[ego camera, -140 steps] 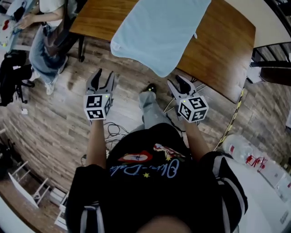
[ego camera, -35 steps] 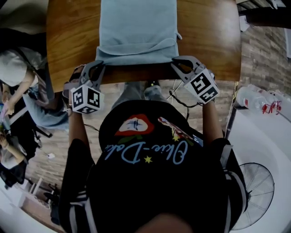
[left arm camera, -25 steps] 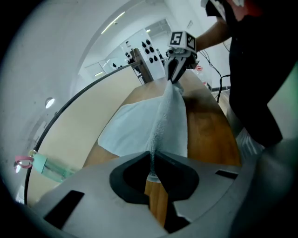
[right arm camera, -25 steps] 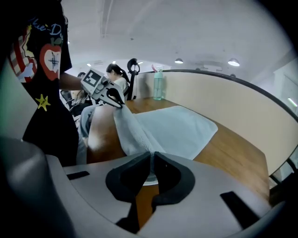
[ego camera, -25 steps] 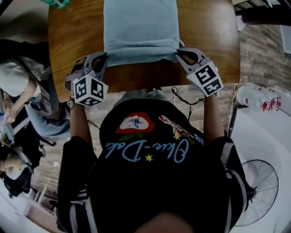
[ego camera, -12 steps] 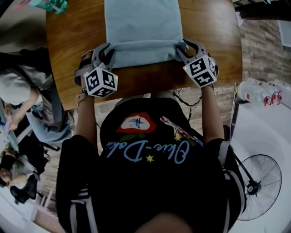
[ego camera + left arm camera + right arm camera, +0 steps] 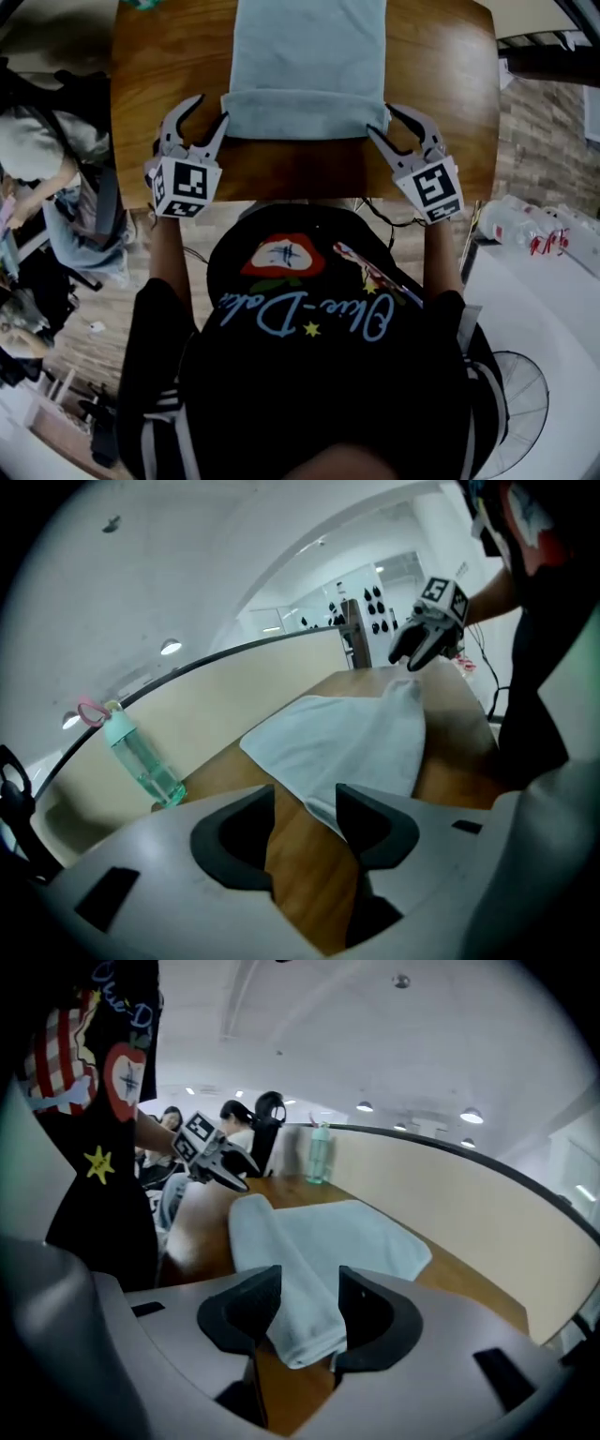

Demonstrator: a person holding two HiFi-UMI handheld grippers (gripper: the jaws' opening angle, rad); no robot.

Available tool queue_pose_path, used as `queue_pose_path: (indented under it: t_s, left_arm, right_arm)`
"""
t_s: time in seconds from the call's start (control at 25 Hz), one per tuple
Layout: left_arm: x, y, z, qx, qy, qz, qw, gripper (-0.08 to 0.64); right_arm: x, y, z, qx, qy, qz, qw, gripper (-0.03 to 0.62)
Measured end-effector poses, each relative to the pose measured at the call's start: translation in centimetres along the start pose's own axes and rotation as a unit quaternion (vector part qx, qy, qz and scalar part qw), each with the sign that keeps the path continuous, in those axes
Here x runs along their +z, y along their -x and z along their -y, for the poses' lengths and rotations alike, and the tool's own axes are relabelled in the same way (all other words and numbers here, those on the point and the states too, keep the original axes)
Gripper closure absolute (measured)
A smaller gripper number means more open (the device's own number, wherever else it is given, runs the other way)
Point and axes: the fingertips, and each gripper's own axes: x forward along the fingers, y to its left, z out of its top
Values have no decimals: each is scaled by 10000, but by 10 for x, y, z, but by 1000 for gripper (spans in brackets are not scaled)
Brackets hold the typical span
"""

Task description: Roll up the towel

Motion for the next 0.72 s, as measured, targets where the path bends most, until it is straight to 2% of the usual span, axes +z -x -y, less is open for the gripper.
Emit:
queue_pose_path:
  t_s: [0.12,0.24,0.32,0.44,0.64,0.72]
  left_arm:
    - [-15,9,40,-356,-730,-302,9962,360]
    - [-36,5,79,-860,-1495,-670,9827,360]
    - [-46,-2,84,-955,-1637,-834,9783,362]
    - [-53,-9,76,-904,-1735,-1015,9754,362]
    - [-52,-16,67,-994,-2317,-1174,9606,370]
    - [-50,-18,61,-896,-2363,-1207,9600,453]
  right_arm:
    - [-12,-12,-35,581,465,-253,9969,430]
    - [-36,-26,-55,948,1245,-782,9846,430]
    - [-47,-32,-58,1169,1403,-983,9783,430]
    - [-60,-41,-58,1356,1451,-1209,9726,430]
    - [-68,-53,-53,1366,1901,-1421,9618,430]
    - [-68,-54,-52,1351,1955,-1408,9611,441]
